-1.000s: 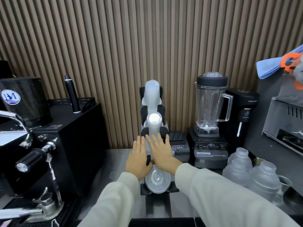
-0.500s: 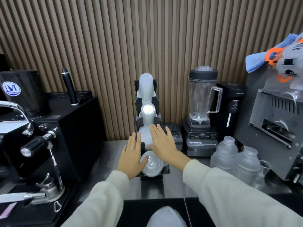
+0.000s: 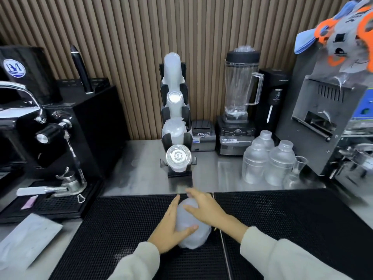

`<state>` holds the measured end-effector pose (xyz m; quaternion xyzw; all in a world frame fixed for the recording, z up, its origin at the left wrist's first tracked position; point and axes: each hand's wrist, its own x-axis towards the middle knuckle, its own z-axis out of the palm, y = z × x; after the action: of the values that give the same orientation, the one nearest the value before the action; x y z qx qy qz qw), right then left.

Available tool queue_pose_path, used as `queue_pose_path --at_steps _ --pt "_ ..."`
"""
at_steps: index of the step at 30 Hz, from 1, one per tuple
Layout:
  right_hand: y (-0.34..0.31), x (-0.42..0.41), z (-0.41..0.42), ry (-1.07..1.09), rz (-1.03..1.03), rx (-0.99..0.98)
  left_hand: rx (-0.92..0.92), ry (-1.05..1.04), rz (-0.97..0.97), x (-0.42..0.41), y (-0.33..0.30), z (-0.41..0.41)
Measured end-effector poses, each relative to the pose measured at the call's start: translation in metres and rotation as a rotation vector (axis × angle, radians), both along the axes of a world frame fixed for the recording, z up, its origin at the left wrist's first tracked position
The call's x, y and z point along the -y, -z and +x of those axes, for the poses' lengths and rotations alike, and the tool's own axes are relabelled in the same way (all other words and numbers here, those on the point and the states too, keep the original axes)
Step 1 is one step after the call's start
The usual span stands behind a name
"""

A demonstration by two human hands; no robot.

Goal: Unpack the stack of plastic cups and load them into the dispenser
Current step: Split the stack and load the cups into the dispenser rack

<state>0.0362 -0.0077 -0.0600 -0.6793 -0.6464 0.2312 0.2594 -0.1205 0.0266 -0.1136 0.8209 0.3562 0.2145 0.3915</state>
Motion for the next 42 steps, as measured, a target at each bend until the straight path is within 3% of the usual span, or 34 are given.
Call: queue_pose_path --at_steps 7,10,13,17,20,23,27,32,42 --pt "0.036 0.026 0.0 -0.035 -0.112 -0.182 0.103 -0.11 -0.168 0.017 0.015 0.007" --pt "0.043 0.028 0.002 0.047 -0.123 -0.285 0.115 -0.141 -0.208 0.017 0.018 0.01" --pt "0.052 0.027 0.002 0.089 -0.132 -0.338 0.043 -0.148 -0.197 0.01 0.026 0.01" --pt "0.064 0.028 0.002 0.127 -0.154 -0.369 -0.148 -0.147 -0.014 0.008 0.029 0.011" --pt "0.066 0.03 0.002 0.128 -0.147 -0.331 -0.236 -0.157 0.085 0.007 0.034 0.009" --pt "0.059 0.027 0.004 0.111 -0.156 -0.156 -0.309 -0.16 0.098 0.007 0.027 0.007" --pt "0.047 0.028 0.014 0.016 -0.082 -0.002 -0.235 -0.197 0.114 0.011 0.014 0.006" --pt "0.039 0.029 0.021 -0.075 -0.048 -0.063 -0.091 -0.173 0.11 0.015 0.007 0.008" --pt "0.039 0.034 0.022 -0.037 -0.056 -0.139 -0.059 -0.107 -0.039 0.004 0.014 0.004"
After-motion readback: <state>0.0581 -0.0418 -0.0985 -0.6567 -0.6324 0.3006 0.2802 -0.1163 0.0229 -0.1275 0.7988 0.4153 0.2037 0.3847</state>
